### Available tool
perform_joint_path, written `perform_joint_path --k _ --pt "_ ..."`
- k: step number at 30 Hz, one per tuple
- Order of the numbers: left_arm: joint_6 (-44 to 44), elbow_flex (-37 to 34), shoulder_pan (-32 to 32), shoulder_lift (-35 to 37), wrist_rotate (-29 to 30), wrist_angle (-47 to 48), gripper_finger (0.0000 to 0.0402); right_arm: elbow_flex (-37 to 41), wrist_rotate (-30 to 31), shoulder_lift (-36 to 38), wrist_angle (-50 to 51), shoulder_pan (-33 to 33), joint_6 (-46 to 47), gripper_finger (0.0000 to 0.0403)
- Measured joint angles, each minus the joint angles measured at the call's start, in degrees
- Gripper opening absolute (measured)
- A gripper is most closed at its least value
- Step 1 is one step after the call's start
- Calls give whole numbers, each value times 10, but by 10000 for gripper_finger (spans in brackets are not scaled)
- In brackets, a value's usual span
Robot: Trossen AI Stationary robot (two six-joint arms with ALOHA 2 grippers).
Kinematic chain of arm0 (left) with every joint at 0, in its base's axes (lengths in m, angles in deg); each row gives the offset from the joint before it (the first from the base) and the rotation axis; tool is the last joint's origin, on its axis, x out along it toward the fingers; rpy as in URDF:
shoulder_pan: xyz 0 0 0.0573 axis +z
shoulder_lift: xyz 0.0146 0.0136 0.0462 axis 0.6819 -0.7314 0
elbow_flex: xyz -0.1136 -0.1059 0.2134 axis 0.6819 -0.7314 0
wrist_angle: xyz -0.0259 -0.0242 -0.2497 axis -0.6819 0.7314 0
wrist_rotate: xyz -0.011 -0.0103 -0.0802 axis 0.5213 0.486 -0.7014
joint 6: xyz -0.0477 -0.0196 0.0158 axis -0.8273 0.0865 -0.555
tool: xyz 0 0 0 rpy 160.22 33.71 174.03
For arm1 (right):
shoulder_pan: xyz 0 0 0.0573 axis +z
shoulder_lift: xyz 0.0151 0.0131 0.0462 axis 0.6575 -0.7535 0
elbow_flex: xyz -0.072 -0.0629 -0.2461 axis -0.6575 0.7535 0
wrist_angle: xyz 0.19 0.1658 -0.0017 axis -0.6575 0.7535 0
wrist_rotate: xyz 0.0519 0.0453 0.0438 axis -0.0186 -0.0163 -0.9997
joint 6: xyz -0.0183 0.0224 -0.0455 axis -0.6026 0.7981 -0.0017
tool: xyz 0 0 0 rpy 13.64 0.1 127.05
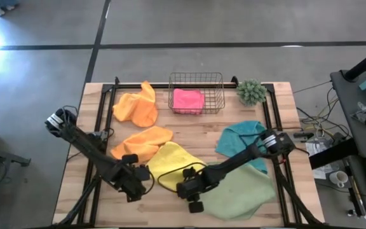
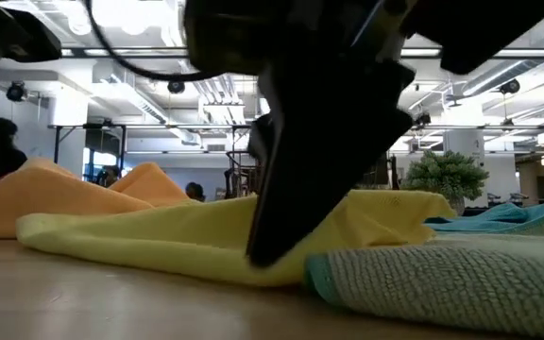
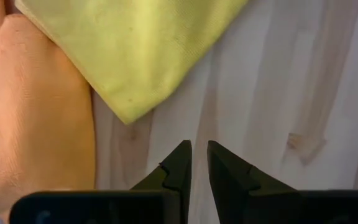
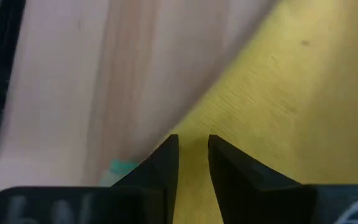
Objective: Fold microfiber towels
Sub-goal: Fold the yellow microfiber cloth
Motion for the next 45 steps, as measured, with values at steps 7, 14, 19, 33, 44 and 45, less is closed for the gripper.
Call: perform_joint_path --k 7,14,19,33,44,45 --pt "-11 0 -29 0 -3 0 38 -108 -51 -87 -9 -3 -25 76" --pt "-12 0 -47 4 -12 14 38 -264 -82 -178 2 -11 -98 75" --pt "-12 0 -49 4 -12 10 38 -356 -93 -228 9 -25 -139 75" --pt "-60 0 -82 5 -23 12 38 -416 -104 -207 98 -39 -116 75" --pt "-100 -1 -92 5 -23 -12 48 -416 -86 -162 302 -27 -130 70" --pt "-100 -1 -93 5 -23 -12 54 -416 -84 -161 319 -24 -130 68"
